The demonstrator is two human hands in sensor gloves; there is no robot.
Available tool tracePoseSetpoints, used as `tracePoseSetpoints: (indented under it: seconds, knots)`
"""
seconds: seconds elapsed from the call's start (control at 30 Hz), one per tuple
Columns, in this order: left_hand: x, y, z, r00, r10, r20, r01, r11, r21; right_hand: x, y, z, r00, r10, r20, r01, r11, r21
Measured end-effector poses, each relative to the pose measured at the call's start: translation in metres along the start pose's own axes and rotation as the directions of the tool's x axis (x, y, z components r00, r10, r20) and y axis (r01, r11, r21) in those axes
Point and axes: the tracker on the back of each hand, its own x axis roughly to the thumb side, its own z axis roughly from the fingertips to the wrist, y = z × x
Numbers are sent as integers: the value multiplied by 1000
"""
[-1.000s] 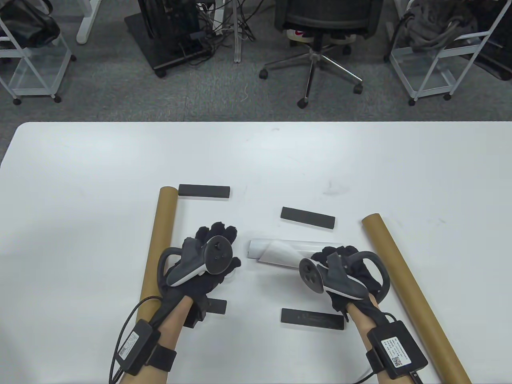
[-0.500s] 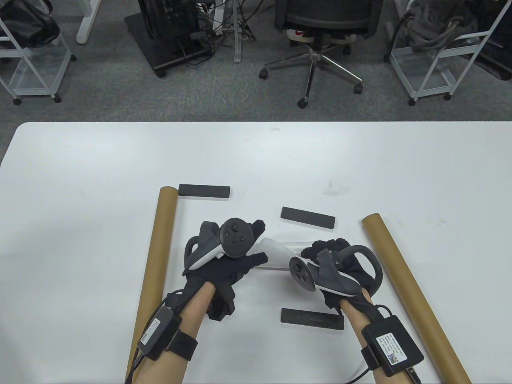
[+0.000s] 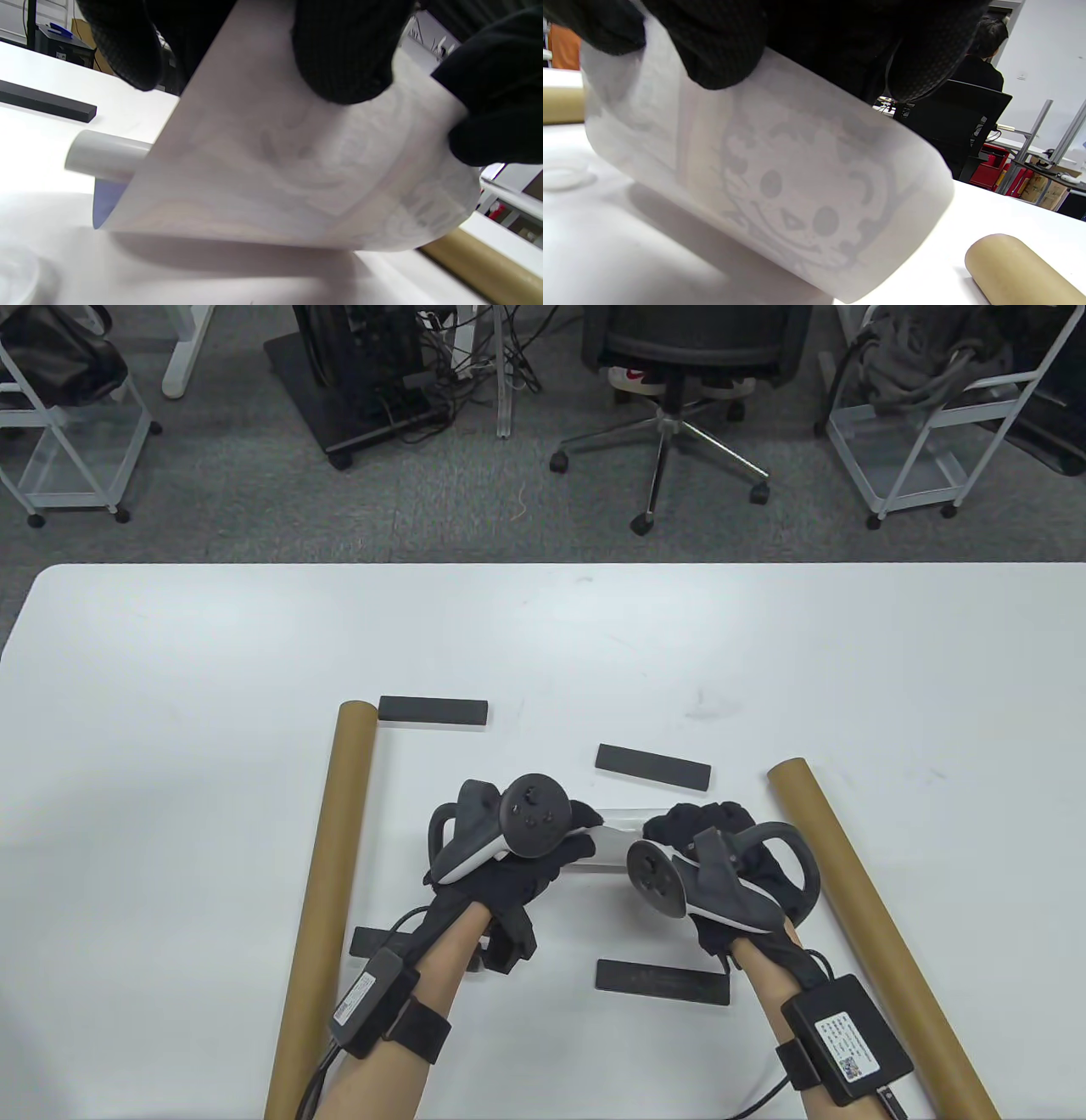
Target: Roll up posters and store in mailing tubes
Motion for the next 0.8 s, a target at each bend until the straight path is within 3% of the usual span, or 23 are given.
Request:
tracePoseSetpoints:
  seconds: [0.13,0.43,0.57,0.8]
  knots:
    - [-8,11,8,1000,27,6,-27,993,116,-15,-11,1,998,-50,-40,50,999,4]
    - [-32,26,28,997,72,-2,-69,970,233,-20,-15,-3,981,-195,-6,190,961,-203]
    - [-38,27,37,1000,2,-16,2,969,248,-15,-6,-4,973,-227,35,227,924,-308]
    - [-23,20,44,983,-184,-4,179,950,254,-2,-3,-1,987,-146,66,159,944,-290]
